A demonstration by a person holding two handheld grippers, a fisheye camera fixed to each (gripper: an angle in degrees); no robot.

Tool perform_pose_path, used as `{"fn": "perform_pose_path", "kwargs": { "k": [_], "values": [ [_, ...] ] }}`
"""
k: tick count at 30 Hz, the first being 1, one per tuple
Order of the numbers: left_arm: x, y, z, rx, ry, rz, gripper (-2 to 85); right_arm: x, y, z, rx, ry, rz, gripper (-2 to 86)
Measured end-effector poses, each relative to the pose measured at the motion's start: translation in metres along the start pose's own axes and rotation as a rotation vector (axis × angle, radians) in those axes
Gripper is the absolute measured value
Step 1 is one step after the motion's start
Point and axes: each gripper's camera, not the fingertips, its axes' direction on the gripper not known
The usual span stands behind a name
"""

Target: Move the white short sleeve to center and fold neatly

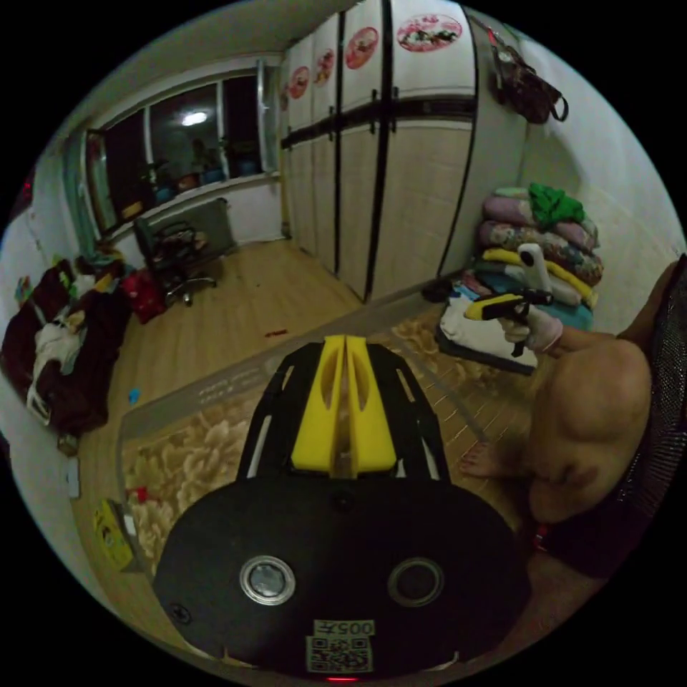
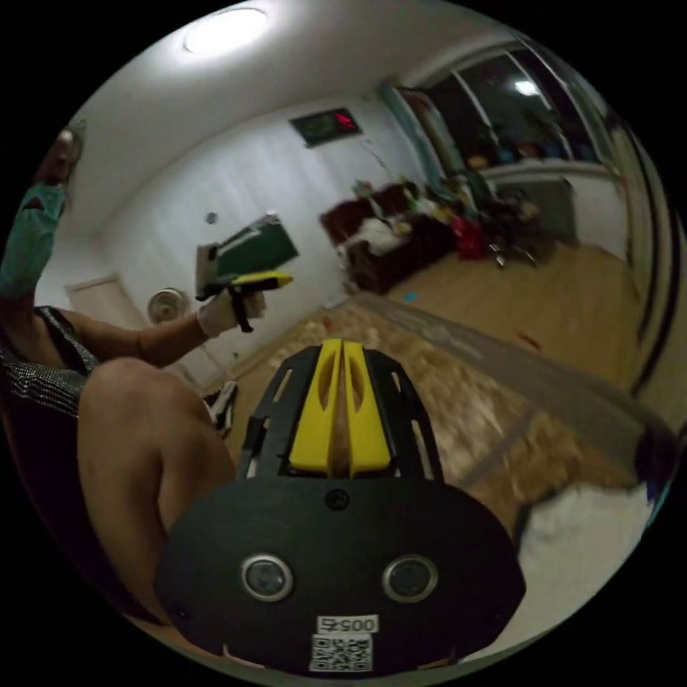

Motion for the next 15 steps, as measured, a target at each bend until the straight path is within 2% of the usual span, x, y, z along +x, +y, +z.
{"fn": "perform_pose_path", "kwargs": {
  "k": [5, 9, 15],
  "values": [
    [0.029, -0.109, 0.182, -0.024, 0.217, -0.066, -0.3, 0.131, 0.042, -0.076, -0.046, 0.263, 0.231, 0.1],
    [0.043, -0.173, 0.291, -0.027, 0.274, -0.142, 0.1, 0.237, 0.067, -0.139, -0.103, 0.513, 0.402, 7.1],
    [0.070, -0.265, 0.448, -0.134, 0.334, -0.108, 2.9, 0.354, 0.073, -0.167, -0.320, 0.700, 0.400, 10.4]
  ]
}}
